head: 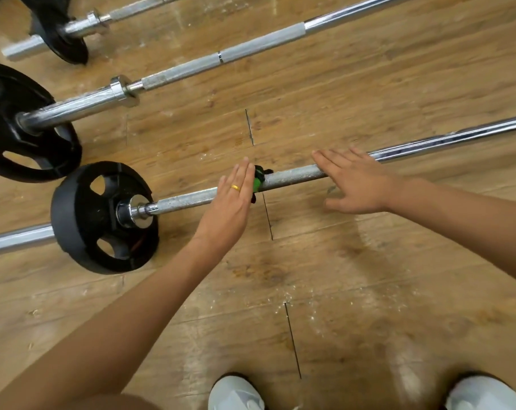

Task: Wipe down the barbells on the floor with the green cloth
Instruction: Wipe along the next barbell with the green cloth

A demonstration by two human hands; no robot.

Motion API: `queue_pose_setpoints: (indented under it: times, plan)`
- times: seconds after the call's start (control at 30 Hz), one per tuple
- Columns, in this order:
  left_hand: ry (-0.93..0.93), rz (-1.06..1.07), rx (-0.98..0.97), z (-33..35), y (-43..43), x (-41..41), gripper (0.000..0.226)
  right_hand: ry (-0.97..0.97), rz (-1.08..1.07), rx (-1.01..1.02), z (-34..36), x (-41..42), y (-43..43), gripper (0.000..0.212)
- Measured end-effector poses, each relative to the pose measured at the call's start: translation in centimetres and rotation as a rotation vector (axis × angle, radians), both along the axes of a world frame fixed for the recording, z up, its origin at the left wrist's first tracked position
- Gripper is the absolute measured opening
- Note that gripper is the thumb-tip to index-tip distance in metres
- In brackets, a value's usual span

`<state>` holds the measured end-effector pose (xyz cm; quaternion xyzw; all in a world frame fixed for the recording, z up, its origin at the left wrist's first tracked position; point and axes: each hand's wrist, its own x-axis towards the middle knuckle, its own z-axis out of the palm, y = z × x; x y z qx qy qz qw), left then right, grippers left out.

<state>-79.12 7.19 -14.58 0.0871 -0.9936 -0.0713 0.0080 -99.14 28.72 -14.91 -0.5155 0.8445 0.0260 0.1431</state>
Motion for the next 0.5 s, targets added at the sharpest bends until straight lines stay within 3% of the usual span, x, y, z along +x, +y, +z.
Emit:
queue_pose_setpoints:
  times: [0.17,0.33,0.5]
  plan:
    - [0.041,0.125,0.054,-0.5,1.1,-1.0,0.078,0.000,0.003,-0.014,0.0,-0.4,-0.2,0.102]
    - [0.002,-0.058,-0.063,-0.4,1.1,-1.7,0.092,-0.011,-0.009,-0.009,0.4,-0.5,-0.6,0.100]
    - [0.057,0.160,0.061,-0.3,0.8,-1.8,0.091,-0.018,-0.019,-0.020,0.5,-0.5,-0.8,0.101]
